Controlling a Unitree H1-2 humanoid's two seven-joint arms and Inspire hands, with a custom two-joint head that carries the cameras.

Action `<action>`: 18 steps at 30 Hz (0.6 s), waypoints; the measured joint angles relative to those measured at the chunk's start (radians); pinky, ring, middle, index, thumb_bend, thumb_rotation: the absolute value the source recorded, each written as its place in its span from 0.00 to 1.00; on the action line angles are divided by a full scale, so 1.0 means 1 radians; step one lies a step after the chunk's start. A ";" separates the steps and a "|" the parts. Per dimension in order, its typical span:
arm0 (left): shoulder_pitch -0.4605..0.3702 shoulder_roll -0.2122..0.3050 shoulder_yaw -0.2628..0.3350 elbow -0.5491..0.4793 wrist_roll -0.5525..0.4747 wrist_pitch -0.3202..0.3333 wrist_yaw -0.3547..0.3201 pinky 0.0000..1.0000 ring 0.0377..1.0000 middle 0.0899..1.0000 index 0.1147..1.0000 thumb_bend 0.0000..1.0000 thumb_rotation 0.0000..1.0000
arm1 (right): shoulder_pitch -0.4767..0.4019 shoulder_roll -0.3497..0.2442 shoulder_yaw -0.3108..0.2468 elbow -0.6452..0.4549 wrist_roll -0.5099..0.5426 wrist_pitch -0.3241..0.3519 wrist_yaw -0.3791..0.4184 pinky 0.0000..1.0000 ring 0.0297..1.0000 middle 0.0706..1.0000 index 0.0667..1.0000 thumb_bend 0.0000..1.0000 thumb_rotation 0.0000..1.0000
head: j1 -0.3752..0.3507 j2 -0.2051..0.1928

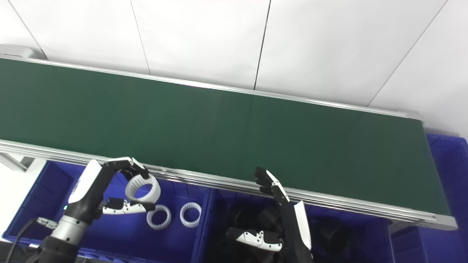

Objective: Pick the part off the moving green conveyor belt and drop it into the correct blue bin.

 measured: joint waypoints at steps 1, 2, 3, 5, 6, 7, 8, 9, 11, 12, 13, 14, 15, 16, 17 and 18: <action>0.000 0.004 -0.005 0.000 0.019 0.002 -0.011 0.41 0.45 0.43 0.44 0.48 0.00 | 0.000 0.000 0.000 0.000 0.000 0.003 0.000 0.78 0.81 0.83 0.86 0.96 0.38 | 0.000 0.000; 0.000 0.009 -0.010 0.000 0.038 0.004 -0.018 0.42 0.45 0.43 0.44 0.48 0.00 | 0.000 0.000 0.000 0.000 0.000 0.005 0.001 0.78 0.81 0.83 0.86 0.96 0.38 | 0.000 0.000; 0.000 0.012 -0.013 0.002 0.047 0.005 -0.024 0.43 0.46 0.43 0.44 0.48 0.00 | 0.000 0.000 0.000 0.000 0.000 0.005 0.001 0.77 0.81 0.84 0.86 0.96 0.39 | 0.000 -0.002; -0.005 0.018 -0.025 0.012 0.075 0.005 -0.031 0.52 0.45 0.42 0.45 0.49 0.00 | 0.000 0.000 0.000 0.000 0.000 0.005 0.003 0.78 0.81 0.84 0.86 0.96 0.38 | 0.000 -0.002; -0.008 0.022 -0.032 0.021 0.089 0.005 -0.032 0.60 0.45 0.42 0.45 0.50 0.00 | 0.000 0.000 0.000 0.000 0.000 0.005 0.003 0.77 0.81 0.84 0.86 0.96 0.38 | -0.002 -0.002; -0.011 0.025 -0.038 0.030 0.109 0.005 -0.033 0.70 0.45 0.43 0.44 0.50 0.00 | 0.000 0.000 0.000 0.000 0.000 0.005 0.004 0.78 0.81 0.84 0.86 0.96 0.39 | 0.000 -0.002; -0.015 0.032 -0.046 0.035 0.141 0.007 -0.036 0.71 0.45 0.43 0.44 0.50 0.00 | -0.001 0.000 0.000 0.000 0.000 0.005 0.004 0.78 0.81 0.84 0.86 0.96 0.39 | 0.000 -0.002; -0.017 0.039 -0.054 0.035 0.175 0.009 -0.041 0.79 0.45 0.44 0.43 0.50 0.00 | -0.001 0.000 -0.001 0.000 0.000 0.005 0.004 0.78 0.81 0.84 0.86 0.96 0.38 | 0.000 -0.002; -0.021 0.053 -0.070 0.032 0.244 0.022 -0.051 0.95 0.68 0.60 0.43 0.51 0.03 | -0.001 0.000 -0.001 0.000 0.001 0.005 0.004 0.78 0.82 0.84 0.86 0.96 0.37 | 0.000 -0.002; -0.022 0.057 -0.076 0.029 0.273 0.037 -0.059 0.97 0.75 0.66 0.43 0.51 0.05 | -0.001 0.001 -0.001 0.000 0.001 0.005 0.004 0.78 0.82 0.84 0.86 0.96 0.37 | -0.002 0.000; -0.023 0.061 -0.081 0.023 0.303 0.054 -0.074 0.99 0.80 0.72 0.43 0.51 0.06 | -0.001 0.001 -0.001 0.000 0.001 0.006 0.004 0.78 0.82 0.84 0.86 0.96 0.37 | -0.003 0.002; -0.024 0.064 -0.087 0.013 0.333 0.080 -0.095 0.99 0.84 0.75 0.43 0.51 0.08 | -0.001 0.001 -0.001 0.000 0.001 0.007 0.005 0.78 0.82 0.84 0.87 0.96 0.38 | -0.005 0.002; -0.024 0.067 -0.092 -0.001 0.363 0.101 -0.122 1.00 0.86 0.78 0.43 0.51 0.08 | -0.001 0.002 -0.001 -0.001 0.001 0.009 0.005 0.78 0.82 0.84 0.87 0.96 0.38 | -0.005 0.002; -0.024 0.069 -0.097 -0.014 0.390 0.123 -0.145 1.00 0.90 0.82 0.56 0.64 0.25 | -0.001 0.002 -0.001 -0.002 0.002 0.010 0.006 0.79 0.82 0.84 0.87 0.96 0.37 | -0.006 0.002; -0.025 0.068 -0.100 -0.025 0.410 0.141 -0.171 1.00 0.92 0.84 0.63 0.71 0.34 | -0.001 0.003 -0.001 -0.002 0.003 0.010 0.006 0.79 0.83 0.84 0.86 0.96 0.37 | -0.006 0.002; -0.026 0.068 -0.103 -0.039 0.423 0.161 -0.192 1.00 0.94 0.87 0.70 0.78 0.44 | -0.001 0.003 -0.001 -0.002 0.003 0.011 0.006 0.79 0.82 0.84 0.86 0.96 0.37 | -0.006 0.002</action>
